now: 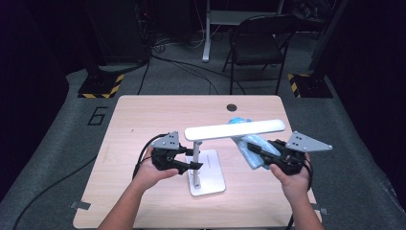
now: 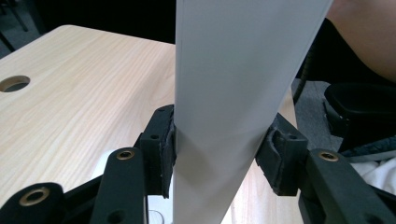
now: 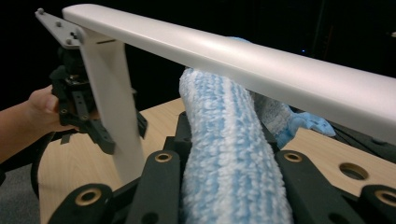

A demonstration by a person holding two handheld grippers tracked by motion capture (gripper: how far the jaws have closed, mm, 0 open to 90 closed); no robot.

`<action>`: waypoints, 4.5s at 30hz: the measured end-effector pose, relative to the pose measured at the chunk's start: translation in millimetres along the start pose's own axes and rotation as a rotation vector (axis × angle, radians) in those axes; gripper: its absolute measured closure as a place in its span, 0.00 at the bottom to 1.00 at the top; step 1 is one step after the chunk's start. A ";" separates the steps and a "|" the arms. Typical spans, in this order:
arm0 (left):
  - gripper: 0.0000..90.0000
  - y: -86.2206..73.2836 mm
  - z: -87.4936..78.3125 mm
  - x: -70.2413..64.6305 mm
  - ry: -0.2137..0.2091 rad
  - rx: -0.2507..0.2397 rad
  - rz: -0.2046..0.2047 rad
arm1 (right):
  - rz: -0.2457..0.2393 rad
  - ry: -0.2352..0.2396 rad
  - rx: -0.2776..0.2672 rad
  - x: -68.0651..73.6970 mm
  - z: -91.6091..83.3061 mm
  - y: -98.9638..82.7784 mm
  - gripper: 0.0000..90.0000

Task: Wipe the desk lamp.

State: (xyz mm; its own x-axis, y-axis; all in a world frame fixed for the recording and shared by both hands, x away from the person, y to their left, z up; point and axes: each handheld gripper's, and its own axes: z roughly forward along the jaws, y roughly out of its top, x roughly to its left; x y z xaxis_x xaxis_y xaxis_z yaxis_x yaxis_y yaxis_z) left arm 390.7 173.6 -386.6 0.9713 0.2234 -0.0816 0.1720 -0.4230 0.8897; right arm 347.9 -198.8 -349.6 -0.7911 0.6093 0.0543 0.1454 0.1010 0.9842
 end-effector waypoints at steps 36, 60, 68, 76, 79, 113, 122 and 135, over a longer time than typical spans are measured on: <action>0.57 2.3 2.4 0.6 0.000 0.020 -0.008 | -0.084 0.098 0.004 36.7 32.5 17.3 0.79; 0.56 -0.5 4.9 2.3 -0.006 -0.016 -0.032 | -0.111 0.254 0.024 59.4 7.6 29.7 0.79; 0.56 0.1 5.8 5.4 -0.015 -0.019 -0.035 | -0.080 0.303 -0.025 56.8 2.4 36.5 0.79; 0.56 -0.7 5.4 3.0 -0.008 -0.026 -0.023 | -0.093 0.287 -0.059 54.2 -5.1 61.2 0.79; 0.56 -0.8 4.7 2.0 -0.013 -0.024 -0.014 | -0.106 0.268 -0.080 53.0 -7.9 71.7 0.79; 0.57 37.1 -15.2 -12.6 0.010 -0.143 0.008 | -0.143 0.120 0.002 38.0 35.5 89.8 0.77; 0.57 35.5 -13.4 -14.1 0.018 -0.159 0.006 | -0.132 0.142 0.022 45.6 47.3 88.8 0.77; 0.57 34.0 -12.7 -14.6 0.026 -0.170 0.005 | -0.107 0.155 0.057 70.2 77.4 100.9 0.77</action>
State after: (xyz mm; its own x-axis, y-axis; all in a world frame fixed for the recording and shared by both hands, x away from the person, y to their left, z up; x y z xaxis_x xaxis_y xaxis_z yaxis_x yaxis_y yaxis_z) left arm 380.2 167.1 -349.4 0.9672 0.2449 -0.0673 0.1347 -0.2696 0.9535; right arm 353.1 -84.9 -259.5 -0.8854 0.4644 -0.0205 0.0855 0.2059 0.9748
